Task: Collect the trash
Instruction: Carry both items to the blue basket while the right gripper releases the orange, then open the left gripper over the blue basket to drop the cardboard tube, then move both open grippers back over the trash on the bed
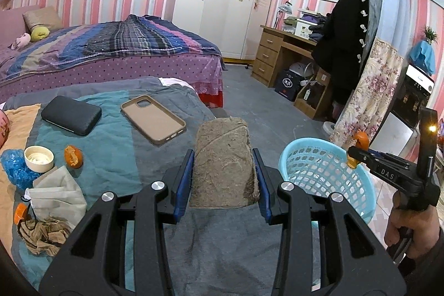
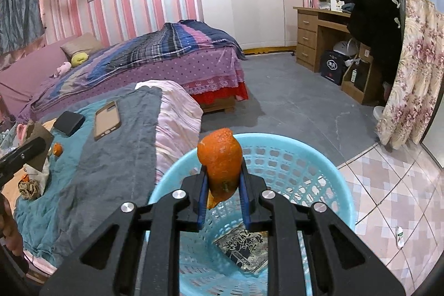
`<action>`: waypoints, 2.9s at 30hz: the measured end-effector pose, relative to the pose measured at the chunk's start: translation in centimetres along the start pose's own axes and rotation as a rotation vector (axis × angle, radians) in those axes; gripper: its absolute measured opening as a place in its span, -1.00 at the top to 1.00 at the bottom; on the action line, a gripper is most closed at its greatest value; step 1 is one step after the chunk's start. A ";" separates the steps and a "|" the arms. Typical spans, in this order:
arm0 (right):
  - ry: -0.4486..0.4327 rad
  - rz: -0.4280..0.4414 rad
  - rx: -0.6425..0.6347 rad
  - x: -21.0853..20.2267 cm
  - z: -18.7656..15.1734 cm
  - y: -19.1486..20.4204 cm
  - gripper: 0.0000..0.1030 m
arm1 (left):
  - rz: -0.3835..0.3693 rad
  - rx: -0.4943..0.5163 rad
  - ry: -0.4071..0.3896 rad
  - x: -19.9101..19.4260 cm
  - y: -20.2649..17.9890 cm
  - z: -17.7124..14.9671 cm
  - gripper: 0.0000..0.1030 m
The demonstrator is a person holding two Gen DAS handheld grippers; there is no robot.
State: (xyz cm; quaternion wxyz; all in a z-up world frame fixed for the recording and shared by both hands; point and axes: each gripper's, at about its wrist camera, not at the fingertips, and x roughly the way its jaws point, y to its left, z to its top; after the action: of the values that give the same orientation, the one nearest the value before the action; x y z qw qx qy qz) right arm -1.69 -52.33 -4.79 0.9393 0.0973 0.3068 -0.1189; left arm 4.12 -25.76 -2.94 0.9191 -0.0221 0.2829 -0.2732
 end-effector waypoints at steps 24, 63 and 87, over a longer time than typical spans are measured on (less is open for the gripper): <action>-0.110 -0.100 0.170 -2.0 0.5 -4.4 -0.23 | -0.262 0.040 0.058 5.4 -9.8 -0.7 0.17; 0.045 0.397 -0.296 -0.2 -3.1 30.2 -0.25 | 0.476 -0.210 0.025 -14.1 26.9 -5.8 -0.68; 0.325 0.453 -0.468 4.3 -9.1 37.6 0.00 | 0.354 -0.110 0.161 -12.3 25.7 -8.8 -0.68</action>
State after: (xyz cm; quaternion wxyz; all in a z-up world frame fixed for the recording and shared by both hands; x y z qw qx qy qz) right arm 7.29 -14.89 -10.45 0.8776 -0.0372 0.4416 0.1826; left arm 3.52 3.43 -9.03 0.9247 -0.0002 0.3692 -0.0925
